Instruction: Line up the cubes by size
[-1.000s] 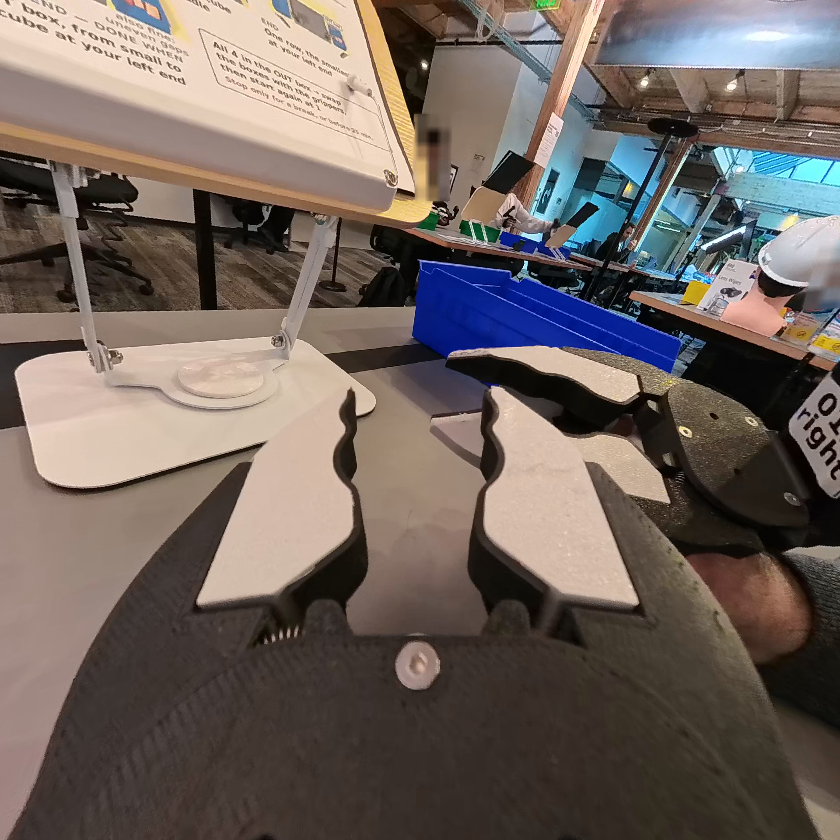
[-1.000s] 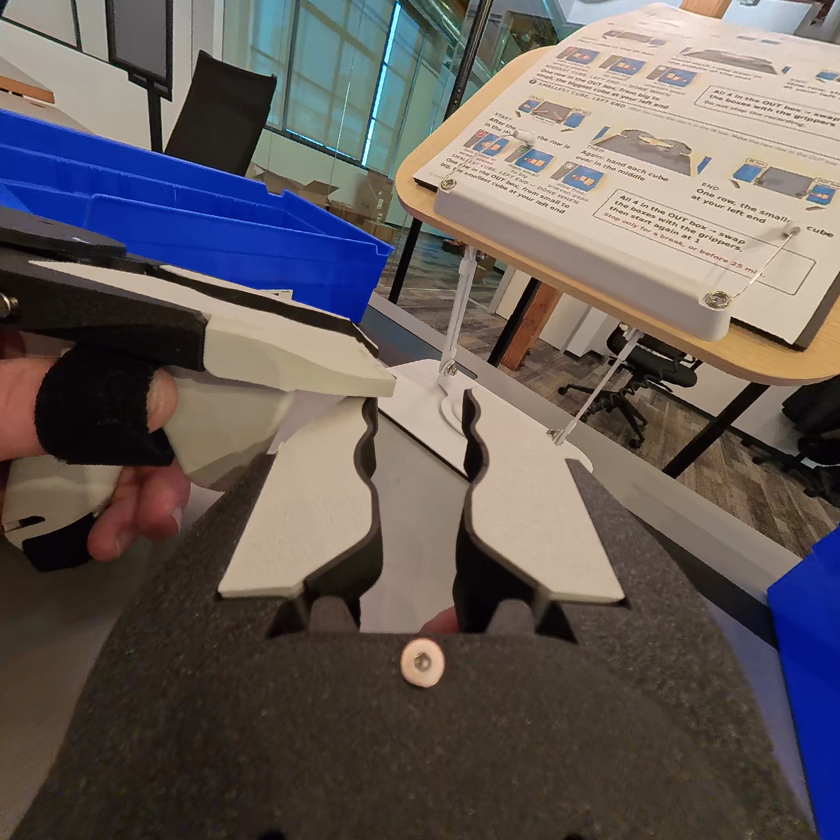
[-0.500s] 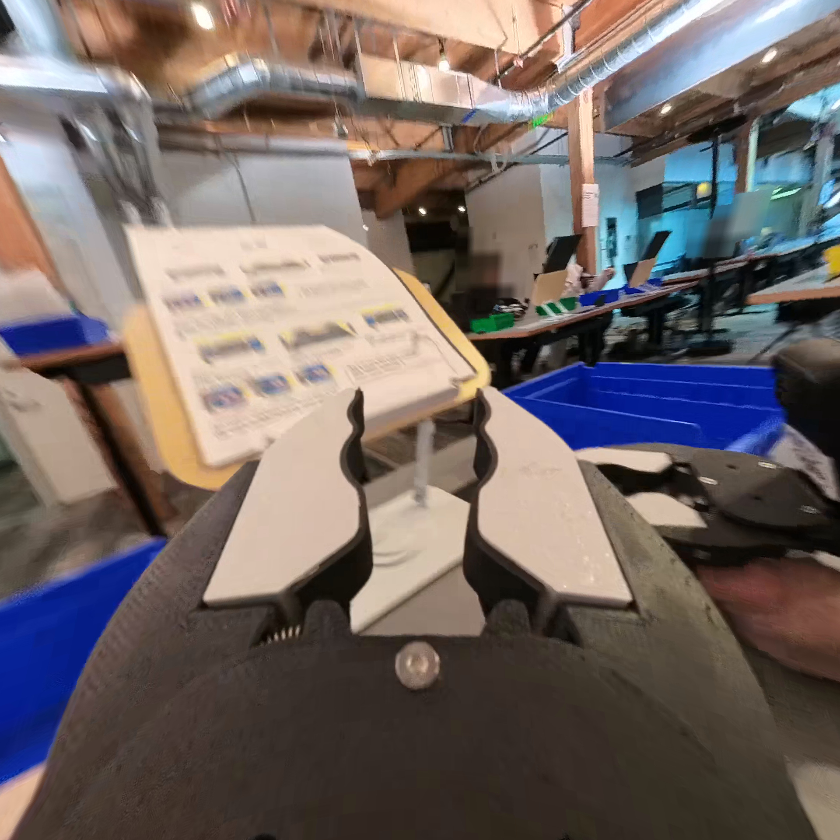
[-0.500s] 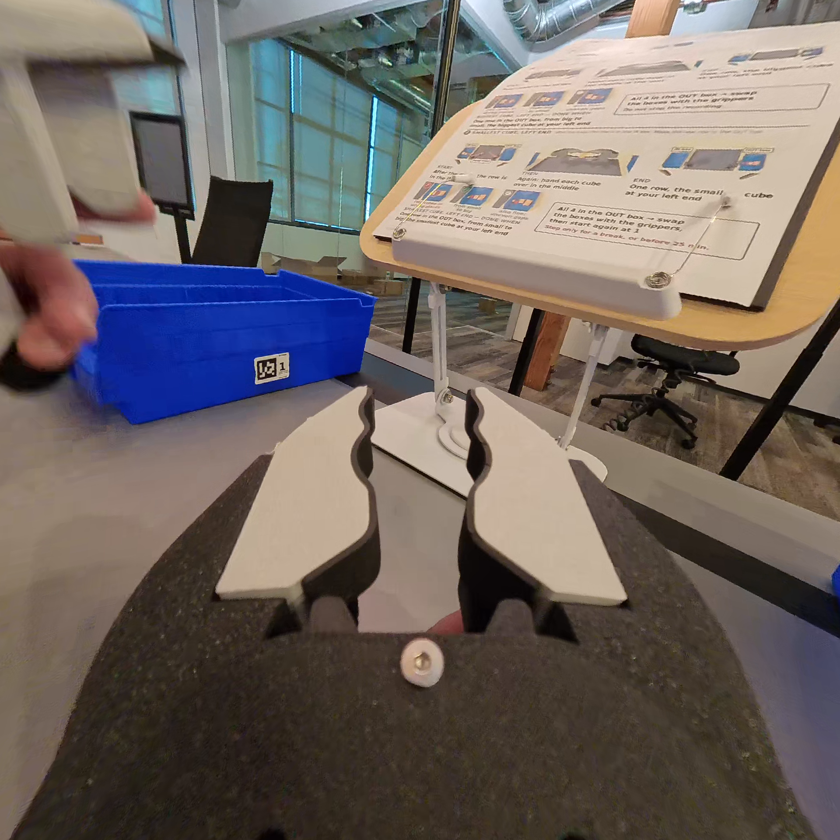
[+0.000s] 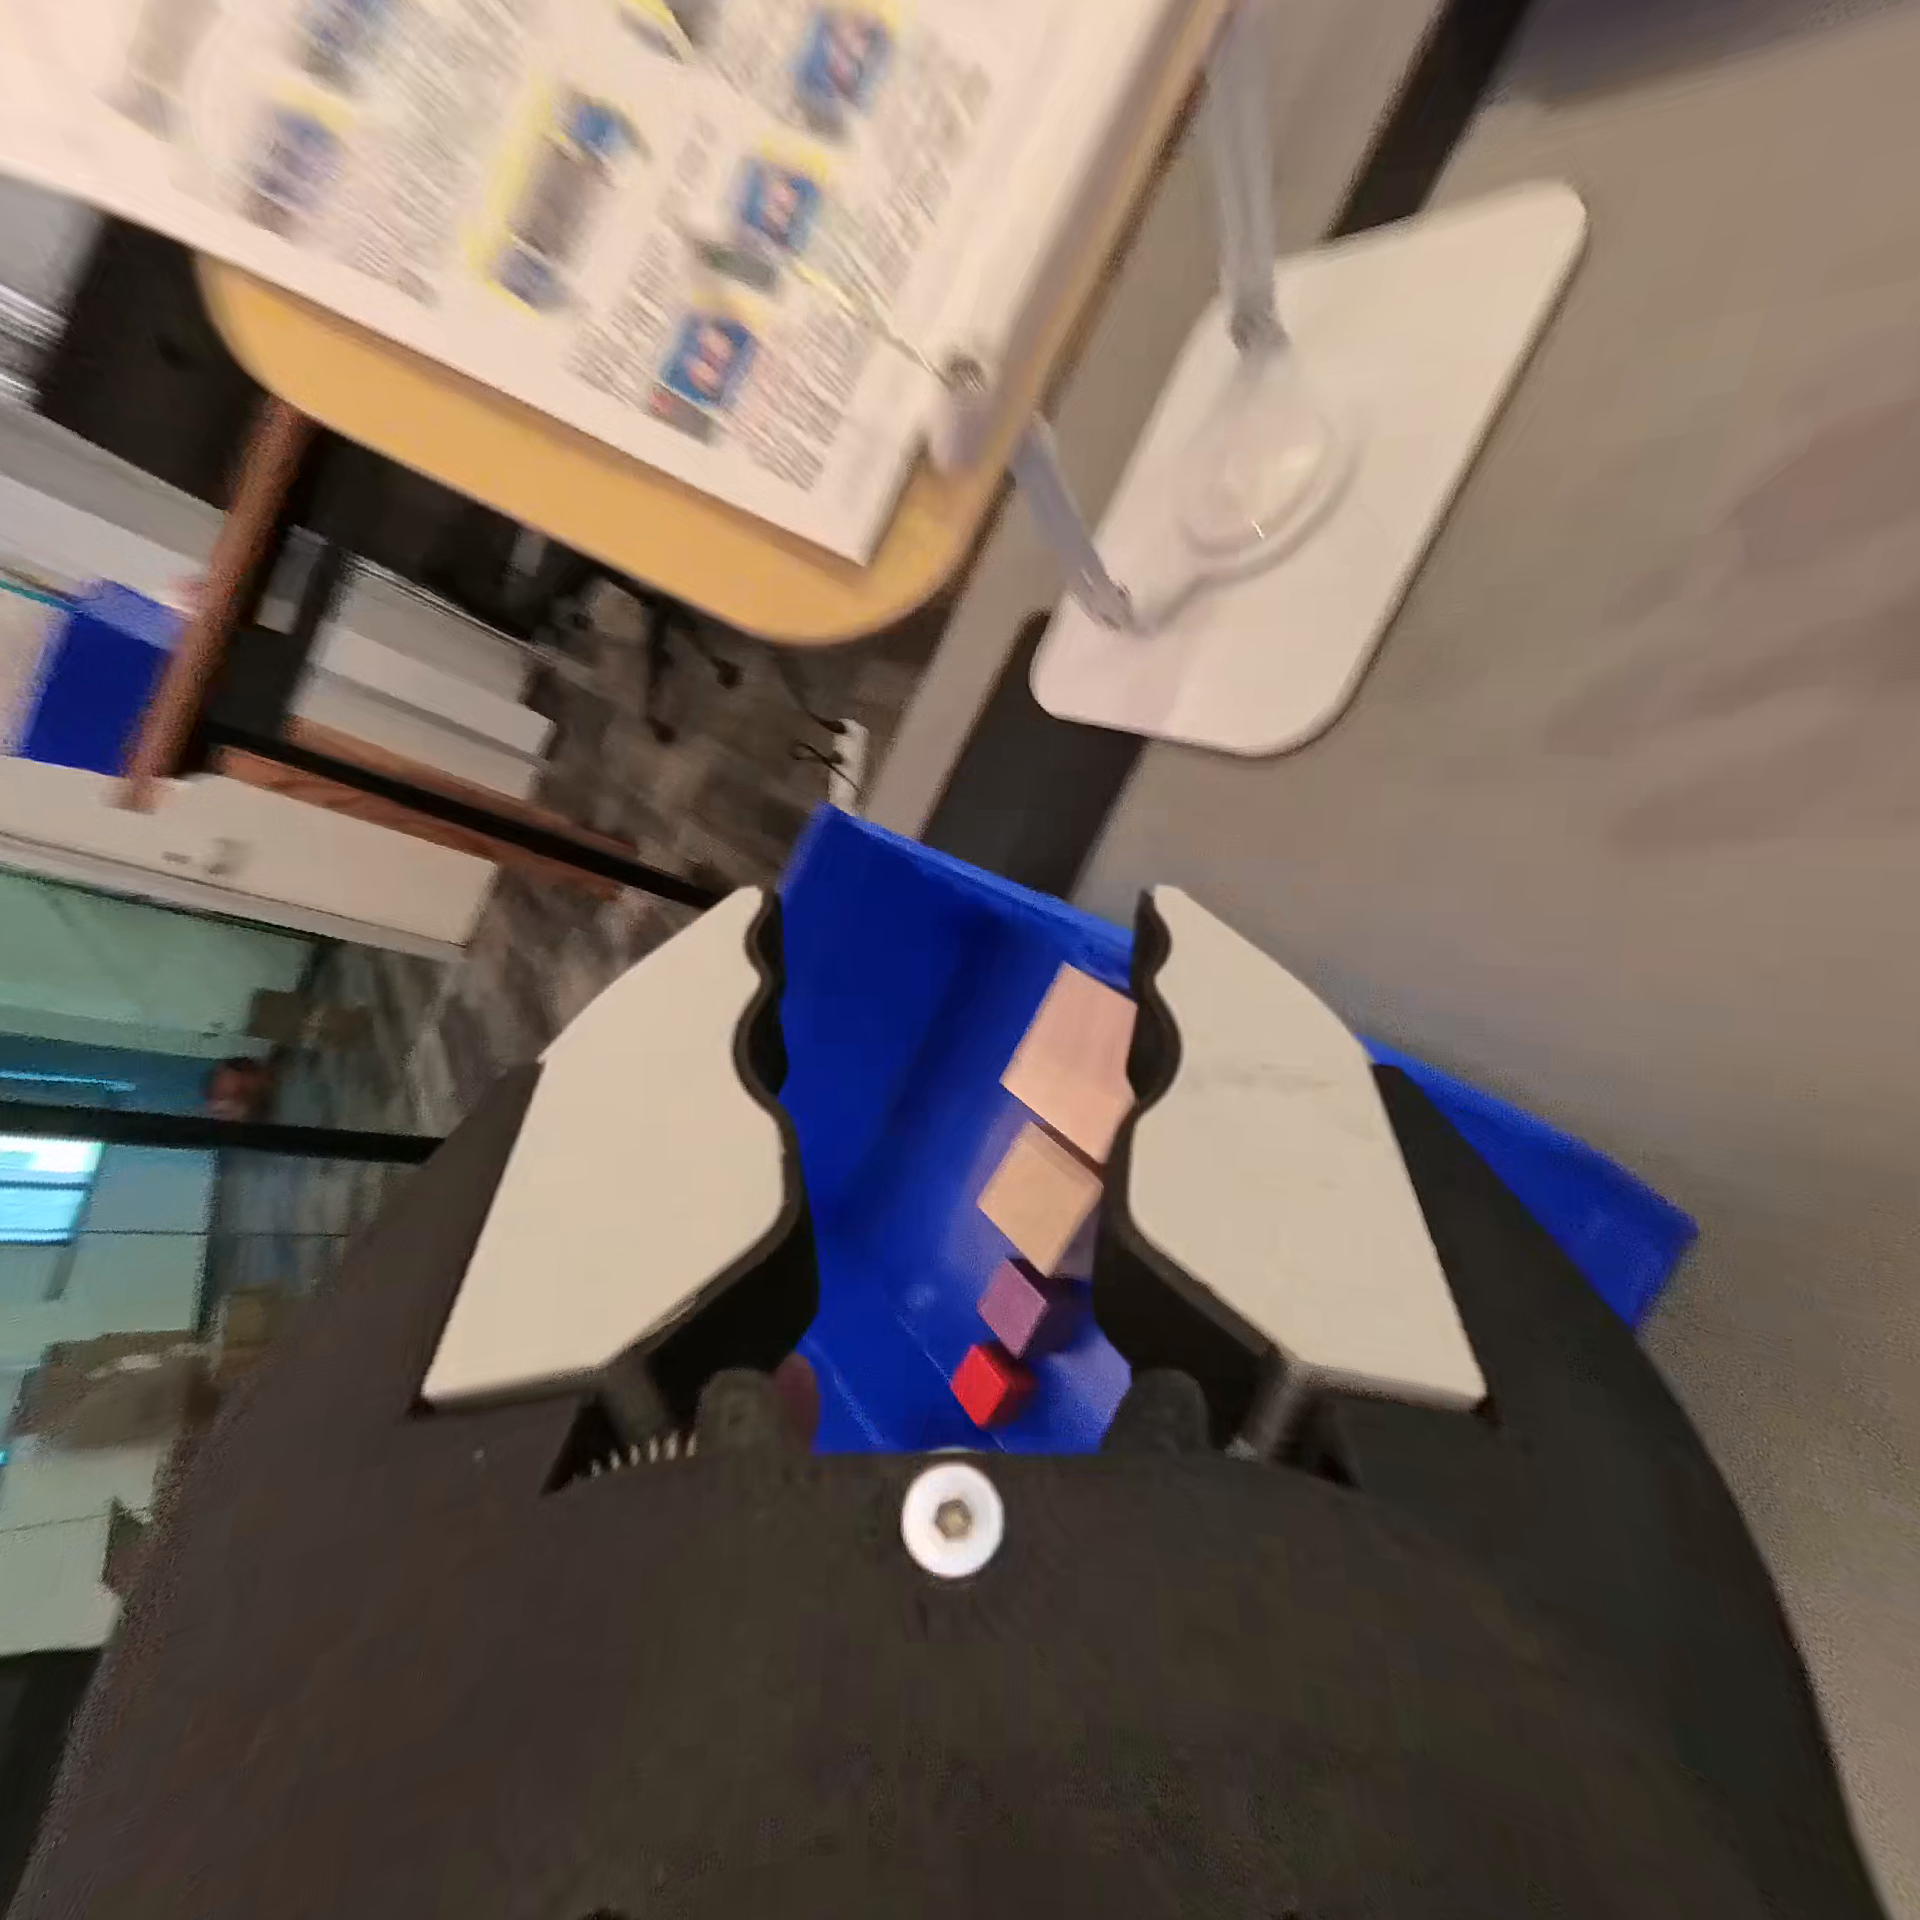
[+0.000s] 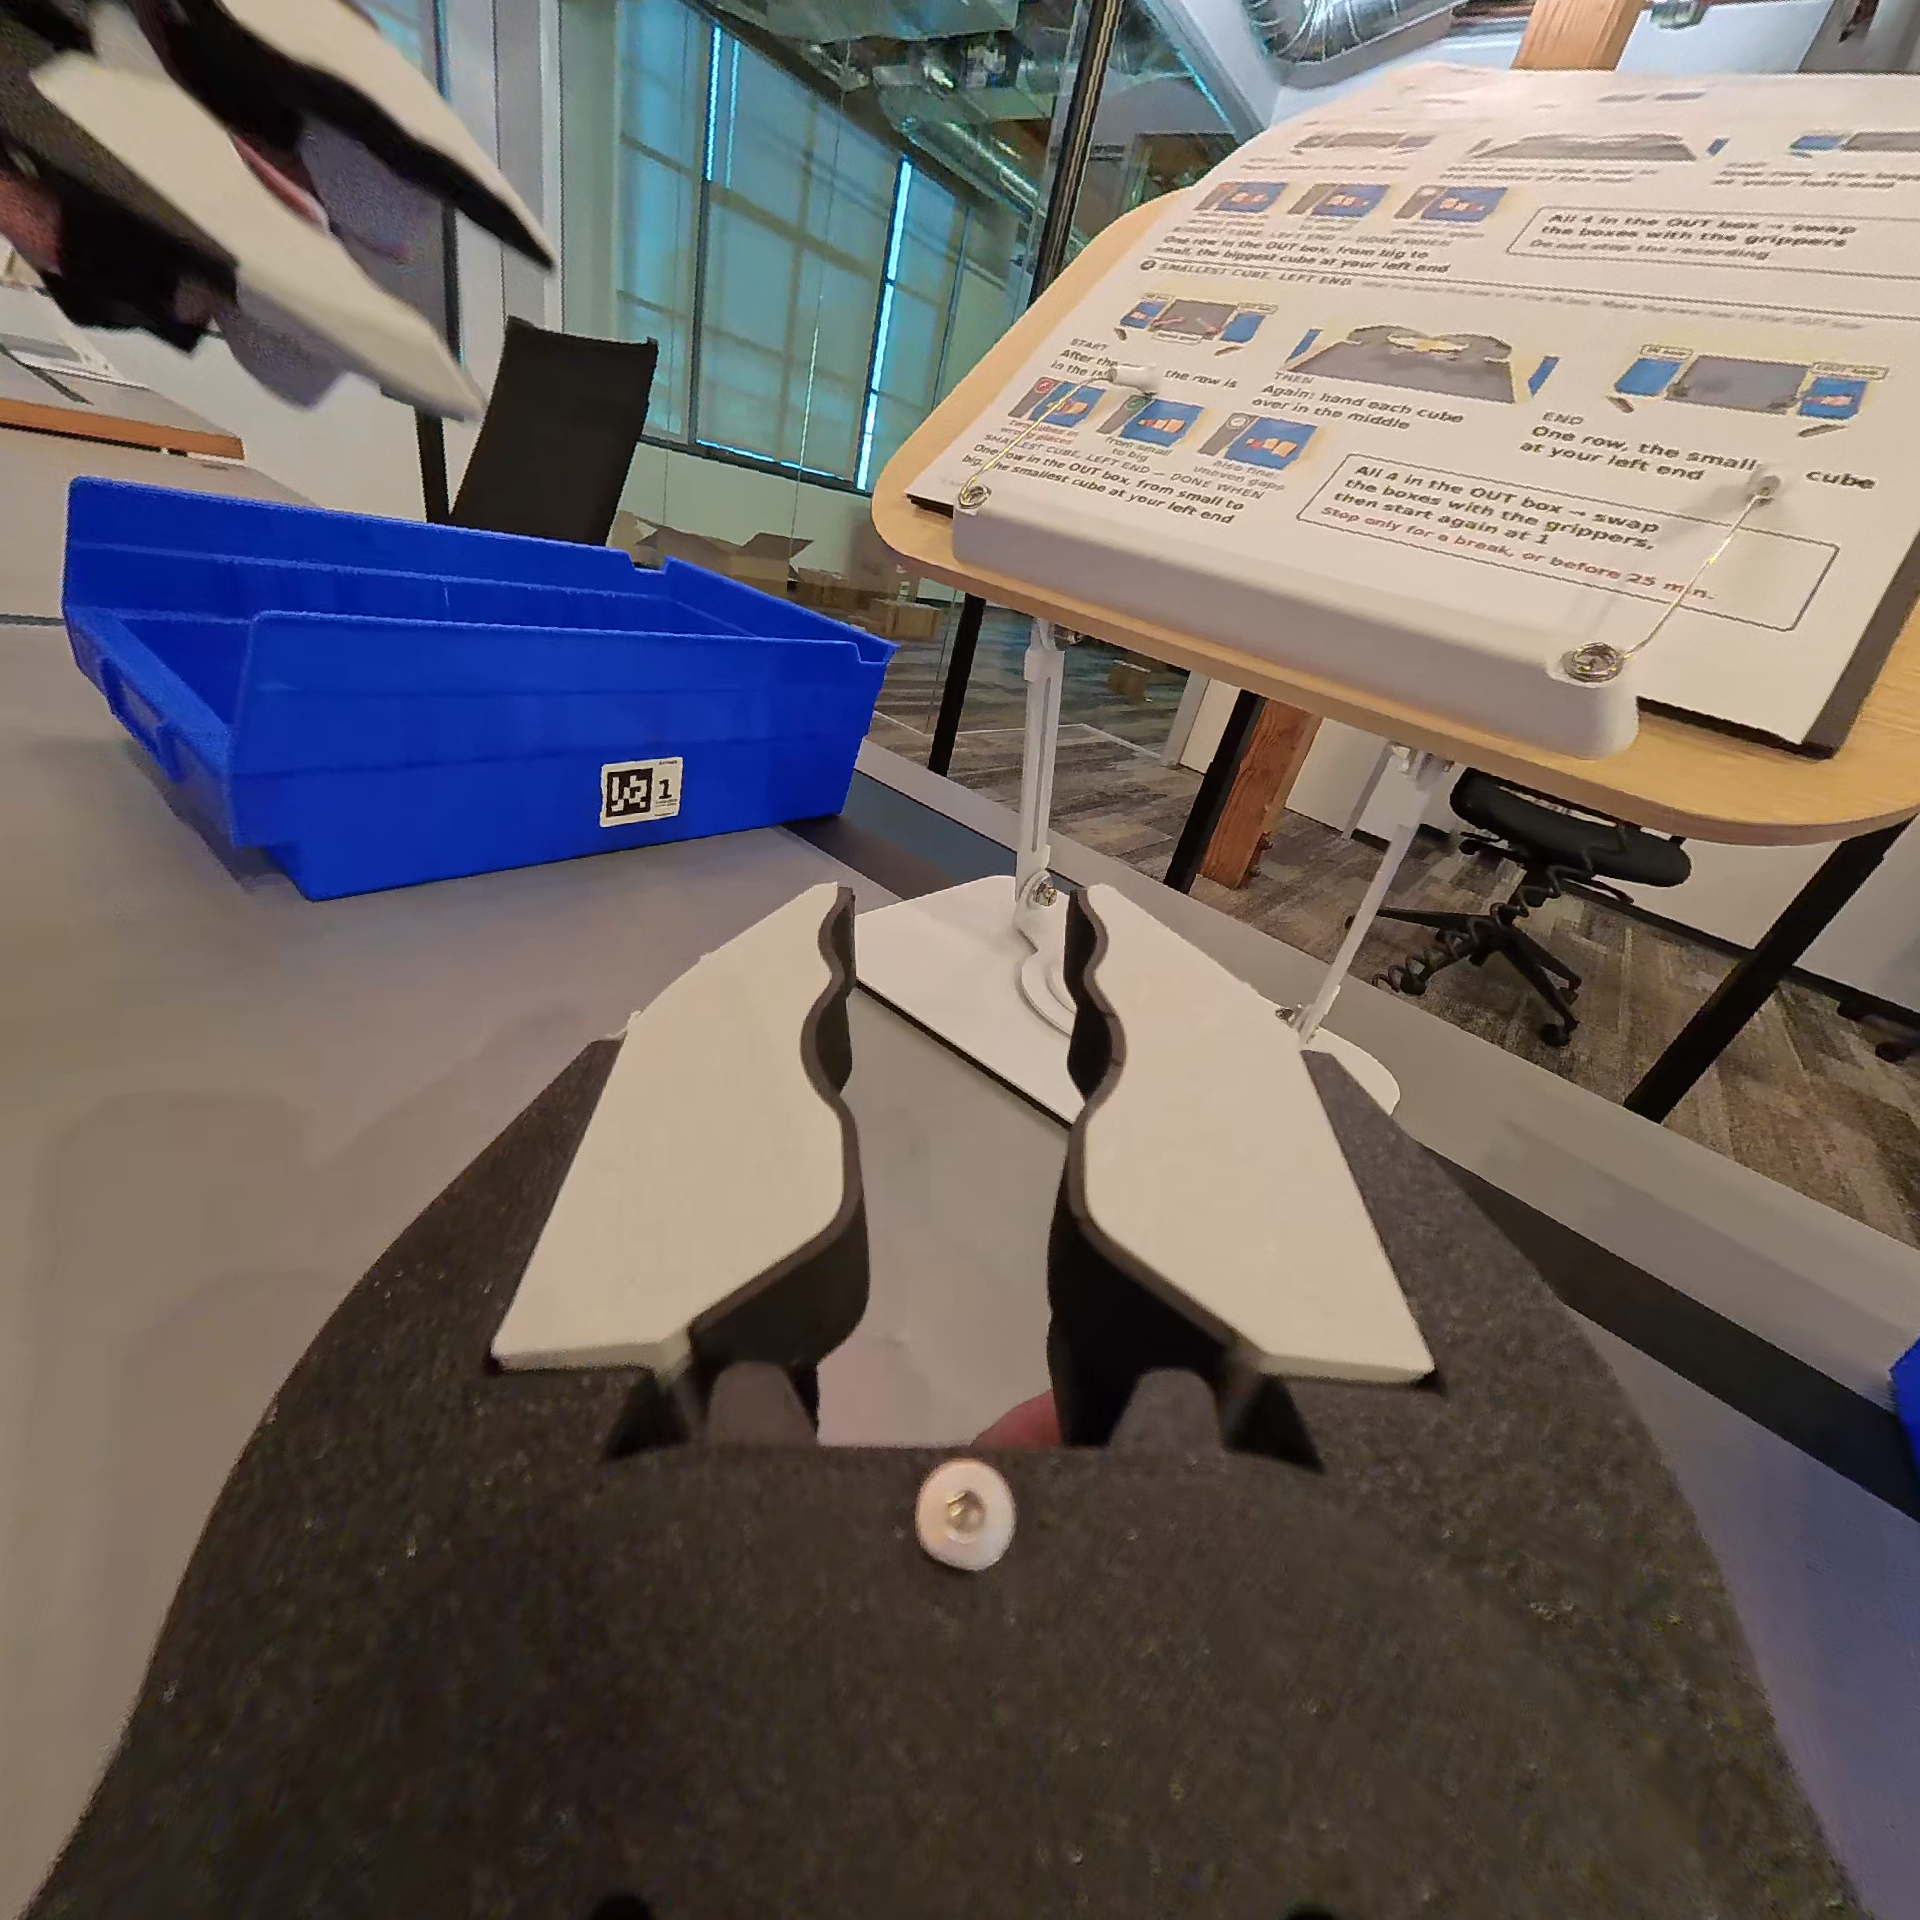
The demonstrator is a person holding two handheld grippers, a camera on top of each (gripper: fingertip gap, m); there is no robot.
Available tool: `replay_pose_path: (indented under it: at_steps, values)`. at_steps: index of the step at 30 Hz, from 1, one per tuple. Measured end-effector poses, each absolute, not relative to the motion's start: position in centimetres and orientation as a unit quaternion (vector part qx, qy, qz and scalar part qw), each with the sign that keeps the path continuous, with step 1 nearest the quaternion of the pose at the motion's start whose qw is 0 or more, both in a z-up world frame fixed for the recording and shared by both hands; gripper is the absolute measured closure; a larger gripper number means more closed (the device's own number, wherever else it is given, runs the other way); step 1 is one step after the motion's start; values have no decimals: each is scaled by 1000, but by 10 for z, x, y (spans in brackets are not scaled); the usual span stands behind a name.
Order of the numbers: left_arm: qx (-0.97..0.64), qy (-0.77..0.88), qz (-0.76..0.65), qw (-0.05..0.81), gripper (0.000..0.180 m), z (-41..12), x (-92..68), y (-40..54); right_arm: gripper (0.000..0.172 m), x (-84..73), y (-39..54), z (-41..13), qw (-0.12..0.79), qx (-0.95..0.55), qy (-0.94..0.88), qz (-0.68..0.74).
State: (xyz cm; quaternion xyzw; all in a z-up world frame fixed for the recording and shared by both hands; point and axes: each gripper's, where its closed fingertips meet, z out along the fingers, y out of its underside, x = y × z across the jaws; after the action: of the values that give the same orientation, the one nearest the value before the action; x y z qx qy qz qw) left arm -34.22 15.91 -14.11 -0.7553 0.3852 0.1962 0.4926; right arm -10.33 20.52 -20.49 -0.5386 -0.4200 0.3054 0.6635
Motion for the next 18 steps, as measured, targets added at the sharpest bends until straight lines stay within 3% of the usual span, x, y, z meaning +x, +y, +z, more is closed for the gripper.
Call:
replay_pose_path:
  at_steps: [7,12,18]
  values:
    - [-803,429,171,376,115,-208,-379,174,133,-105,203,-206,662,-536,-428,301]
    - [-822,450,166,306,103,-245,-394,183,133,-106,202,-207,662,-534,-435,297]
    - [-835,458,143,271,97,-275,-403,190,133,-107,200,-209,662,-531,-441,293]
